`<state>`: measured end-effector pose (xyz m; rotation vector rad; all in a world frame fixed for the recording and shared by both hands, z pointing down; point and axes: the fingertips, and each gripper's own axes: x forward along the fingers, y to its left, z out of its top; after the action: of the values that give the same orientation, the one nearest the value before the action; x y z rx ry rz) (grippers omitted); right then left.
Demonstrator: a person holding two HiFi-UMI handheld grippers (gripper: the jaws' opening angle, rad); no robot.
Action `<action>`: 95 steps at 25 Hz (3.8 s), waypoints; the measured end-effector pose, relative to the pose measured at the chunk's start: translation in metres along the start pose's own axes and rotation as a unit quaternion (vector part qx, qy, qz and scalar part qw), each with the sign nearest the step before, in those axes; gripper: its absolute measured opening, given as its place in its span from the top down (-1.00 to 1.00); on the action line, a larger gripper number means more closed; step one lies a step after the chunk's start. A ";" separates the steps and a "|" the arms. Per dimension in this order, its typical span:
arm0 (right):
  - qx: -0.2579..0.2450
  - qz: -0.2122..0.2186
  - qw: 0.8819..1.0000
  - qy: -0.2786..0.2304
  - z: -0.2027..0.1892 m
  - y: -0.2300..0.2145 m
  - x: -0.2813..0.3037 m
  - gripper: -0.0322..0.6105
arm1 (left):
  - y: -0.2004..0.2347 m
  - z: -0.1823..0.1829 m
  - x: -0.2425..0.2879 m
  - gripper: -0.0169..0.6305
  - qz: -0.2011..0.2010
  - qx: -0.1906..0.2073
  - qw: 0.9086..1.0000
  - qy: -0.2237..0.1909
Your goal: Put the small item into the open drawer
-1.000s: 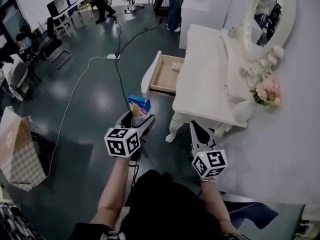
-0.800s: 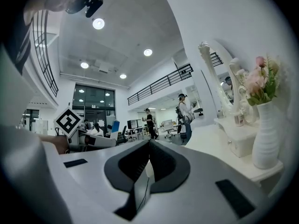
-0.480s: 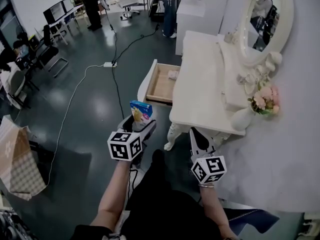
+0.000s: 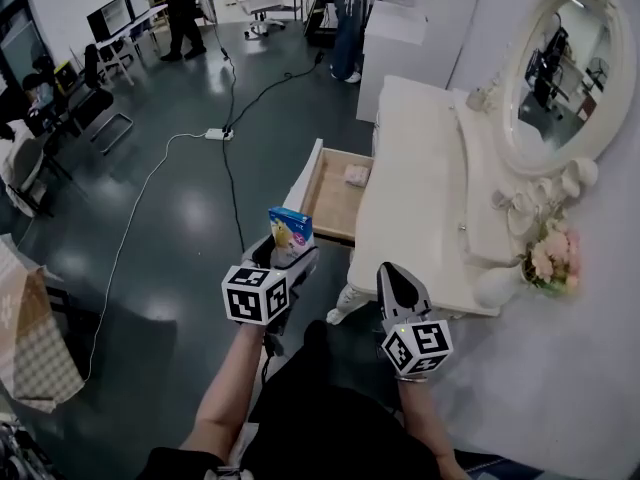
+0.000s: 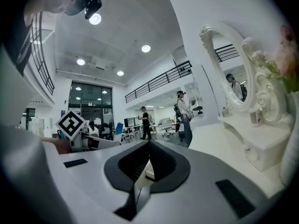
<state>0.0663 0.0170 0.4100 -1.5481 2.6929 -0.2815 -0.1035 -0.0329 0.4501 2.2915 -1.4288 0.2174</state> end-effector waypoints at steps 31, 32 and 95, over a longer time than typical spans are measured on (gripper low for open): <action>-0.007 -0.112 0.994 0.009 0.018 -0.075 0.139 0.89 | 0.070 0.050 0.192 -0.32 -0.045 -0.004 0.997 0.062; -0.007 -0.115 0.993 0.007 0.019 -0.078 0.141 0.89 | 0.069 0.049 0.196 -0.32 -0.042 0.005 0.997 0.065; 0.056 -0.111 0.992 0.025 0.000 -0.202 0.167 0.89 | 0.105 -0.155 0.362 -0.32 0.106 0.009 0.887 0.450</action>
<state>0.1548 -0.2255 0.4553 -1.8298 2.4906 -0.4729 -0.0163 -0.3010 0.7446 1.6263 -1.1278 1.1822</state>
